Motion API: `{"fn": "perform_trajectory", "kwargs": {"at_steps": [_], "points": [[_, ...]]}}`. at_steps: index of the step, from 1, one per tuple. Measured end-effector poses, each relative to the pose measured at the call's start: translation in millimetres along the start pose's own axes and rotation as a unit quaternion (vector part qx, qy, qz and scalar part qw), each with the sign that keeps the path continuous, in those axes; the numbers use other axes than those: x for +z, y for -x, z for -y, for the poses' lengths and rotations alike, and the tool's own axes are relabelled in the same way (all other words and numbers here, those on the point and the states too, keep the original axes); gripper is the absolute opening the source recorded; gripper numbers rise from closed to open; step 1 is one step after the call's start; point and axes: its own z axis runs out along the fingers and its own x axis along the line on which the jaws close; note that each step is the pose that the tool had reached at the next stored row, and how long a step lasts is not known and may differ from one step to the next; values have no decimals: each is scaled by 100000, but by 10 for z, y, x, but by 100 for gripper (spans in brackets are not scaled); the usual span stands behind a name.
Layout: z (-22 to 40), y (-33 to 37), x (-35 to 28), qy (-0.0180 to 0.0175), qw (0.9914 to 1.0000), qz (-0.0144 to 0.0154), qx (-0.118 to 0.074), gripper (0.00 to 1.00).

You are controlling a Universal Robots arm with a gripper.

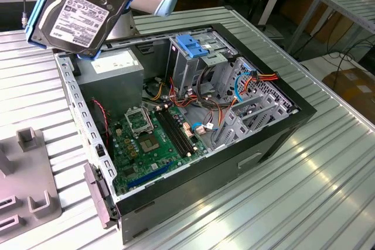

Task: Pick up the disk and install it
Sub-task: 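Pick up the disk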

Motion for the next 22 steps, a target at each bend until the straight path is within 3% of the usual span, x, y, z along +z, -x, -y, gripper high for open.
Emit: {"fn": "perform_trajectory", "kwargs": {"at_steps": [8, 11, 17, 20, 22], "points": [[114, -173, -6, -3, 100000, -4, -3, 37], [235, -217, -10, -2, 100000, -8, -2, 37], [504, -240, -21, -2, 100000, -33, 0, 37], [584, -248, -23, 0, 100000, -51, 1, 37], [585, -248, -23, -1, 100000, -50, 7, 37]]}}
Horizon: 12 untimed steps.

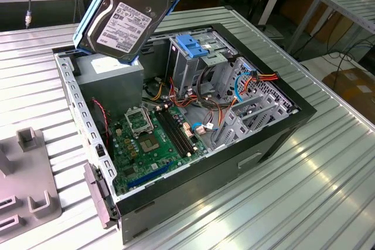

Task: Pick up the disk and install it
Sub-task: 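Pick up the disk, then insert the disk into the insertion slot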

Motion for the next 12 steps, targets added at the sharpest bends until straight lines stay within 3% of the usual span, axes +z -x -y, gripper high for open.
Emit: {"fn": "perform_trajectory", "kwargs": {"at_steps": [12], "points": [[13, 1, -1, -4, 100000, -1, -5, 37]]}}
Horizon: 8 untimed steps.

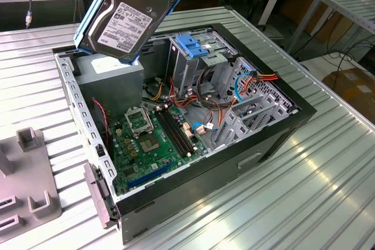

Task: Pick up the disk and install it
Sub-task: 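Insert the disk into the insertion slot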

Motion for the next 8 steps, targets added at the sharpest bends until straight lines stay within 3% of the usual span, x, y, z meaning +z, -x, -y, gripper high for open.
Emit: {"fn": "perform_trajectory", "kwargs": {"at_steps": [3, 4, 5, 6, 8], "points": [[1, 0, 0, -9, 100000, -47, -1, 37], [0, 0, 0, -144, 100000, -122, 5, 37], [1, 0, -1, -501, 99999, -154, 2, 37], [0, 0, 0, -1237, 99992, -121, -8, 37], [0, 0, 0, -3229, 99948, -64, -26, 37]]}}
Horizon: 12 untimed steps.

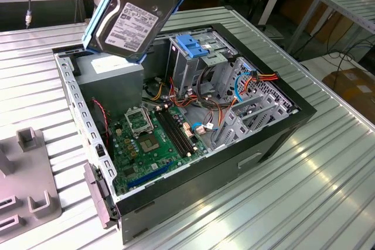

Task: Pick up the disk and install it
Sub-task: 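Insert the disk into the insertion slot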

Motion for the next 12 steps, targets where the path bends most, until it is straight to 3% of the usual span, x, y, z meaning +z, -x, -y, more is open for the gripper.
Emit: {"fn": "perform_trajectory", "kwargs": {"at_steps": [3, 6, 7, 8, 9, 12], "points": [[0, 0, 0, -3165, 99950, -11, -40, 37], [1, 0, -1, -5985, 99821, -90, -73, 37], [0, 0, 0, -7346, 99730, -139, -87, 37], [0, 0, 0, -8223, 99661, -183, -100, 37], [0, 0, 0, -9676, 99530, -261, -117, 37], [0, 0, 0, -12606, 99201, -424, -161, 37]]}}
